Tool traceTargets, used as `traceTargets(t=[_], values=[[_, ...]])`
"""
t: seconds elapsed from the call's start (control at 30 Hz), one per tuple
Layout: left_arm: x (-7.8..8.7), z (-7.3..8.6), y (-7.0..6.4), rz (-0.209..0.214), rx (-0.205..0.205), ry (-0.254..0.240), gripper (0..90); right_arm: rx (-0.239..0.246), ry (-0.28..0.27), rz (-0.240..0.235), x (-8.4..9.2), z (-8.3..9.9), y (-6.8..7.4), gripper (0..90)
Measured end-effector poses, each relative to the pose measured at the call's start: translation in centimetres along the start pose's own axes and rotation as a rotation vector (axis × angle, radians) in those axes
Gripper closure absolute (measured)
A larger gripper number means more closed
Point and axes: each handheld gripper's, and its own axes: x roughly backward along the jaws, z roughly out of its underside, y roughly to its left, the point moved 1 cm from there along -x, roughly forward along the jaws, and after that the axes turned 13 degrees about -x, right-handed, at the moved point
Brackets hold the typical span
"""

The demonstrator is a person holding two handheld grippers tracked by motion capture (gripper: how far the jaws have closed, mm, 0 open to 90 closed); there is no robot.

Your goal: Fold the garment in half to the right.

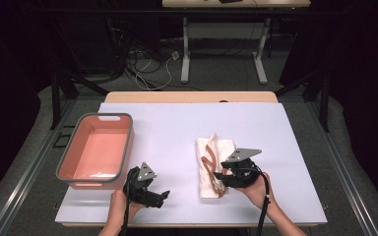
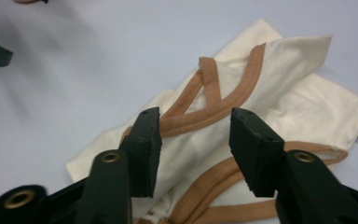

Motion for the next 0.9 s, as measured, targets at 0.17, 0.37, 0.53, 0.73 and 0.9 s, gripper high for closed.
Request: traceTargets(t=[0.17, 0.37, 0.53, 0.73, 0.9], values=[[0.3, 0.7, 0.5, -0.009, 0.012, 0.007, 3.7, 0.003, -0.012, 0.027, -0.4, -0.9, -0.2, 62.9], [0.2, 0.9, 0.7, -0.009, 0.024, 0.010, 3.8, 0.004, 0.009, 0.074, -1.5, -1.5, -0.7, 64.7], [0.1, 1.0, 0.7, -0.005, 0.016, 0.016, 4.0, -0.029, 0.025, 0.086, -2.5, -2.4, -1.3, 63.8], [0.0, 1.2, 0.7, 0.005, 0.017, 0.017, 4.3, -0.045, 0.041, 0.099, -3.9, -3.3, -1.8, 54.8], [-0.1, 1.4, 0.6, 0.010, 0.015, 0.024, 4.4, -0.050, 0.064, 0.107, -5.3, -3.7, -2.2, 55.1]])
